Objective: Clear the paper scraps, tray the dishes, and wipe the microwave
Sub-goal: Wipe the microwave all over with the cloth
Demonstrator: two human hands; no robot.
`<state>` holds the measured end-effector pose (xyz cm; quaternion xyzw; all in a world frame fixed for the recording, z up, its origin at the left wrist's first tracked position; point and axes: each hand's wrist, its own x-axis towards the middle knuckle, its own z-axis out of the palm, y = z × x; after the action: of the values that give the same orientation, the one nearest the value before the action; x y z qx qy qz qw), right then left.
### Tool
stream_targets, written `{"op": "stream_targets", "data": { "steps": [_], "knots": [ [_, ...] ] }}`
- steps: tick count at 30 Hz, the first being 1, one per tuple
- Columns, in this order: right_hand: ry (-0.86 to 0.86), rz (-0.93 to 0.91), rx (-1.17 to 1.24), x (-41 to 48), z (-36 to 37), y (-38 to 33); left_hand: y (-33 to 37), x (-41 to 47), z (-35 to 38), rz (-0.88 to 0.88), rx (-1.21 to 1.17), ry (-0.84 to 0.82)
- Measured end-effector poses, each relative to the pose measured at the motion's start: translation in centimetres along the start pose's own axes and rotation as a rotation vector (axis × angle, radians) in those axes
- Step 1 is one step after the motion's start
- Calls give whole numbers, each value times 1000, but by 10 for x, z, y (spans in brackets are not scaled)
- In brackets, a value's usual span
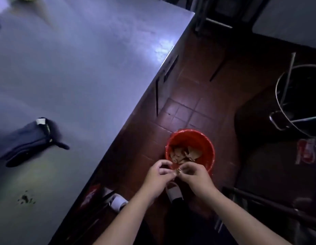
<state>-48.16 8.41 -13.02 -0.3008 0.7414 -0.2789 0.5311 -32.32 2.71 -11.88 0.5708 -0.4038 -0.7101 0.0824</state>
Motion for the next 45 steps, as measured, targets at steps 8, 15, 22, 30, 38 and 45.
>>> {"op": "stream_targets", "data": {
  "steps": [8,15,22,30,38,45],
  "knots": [
    [349,663,441,119,-42,138,-51,93,44,-228,69,108],
    [263,696,487,165,-46,178,-93,114,42,-271,33,128],
    [264,634,305,113,-32,135,-81,60,15,-259,-17,132],
    [50,224,280,13,47,-18,-26,-63,-71,16,-139,200],
    [-211,-191,-26,-56,179,-160,-10,-161,-220,226,-412,455],
    [-269,-599,-772,-27,294,-228,-50,-207,-322,212,-424,652]
  ]
}}
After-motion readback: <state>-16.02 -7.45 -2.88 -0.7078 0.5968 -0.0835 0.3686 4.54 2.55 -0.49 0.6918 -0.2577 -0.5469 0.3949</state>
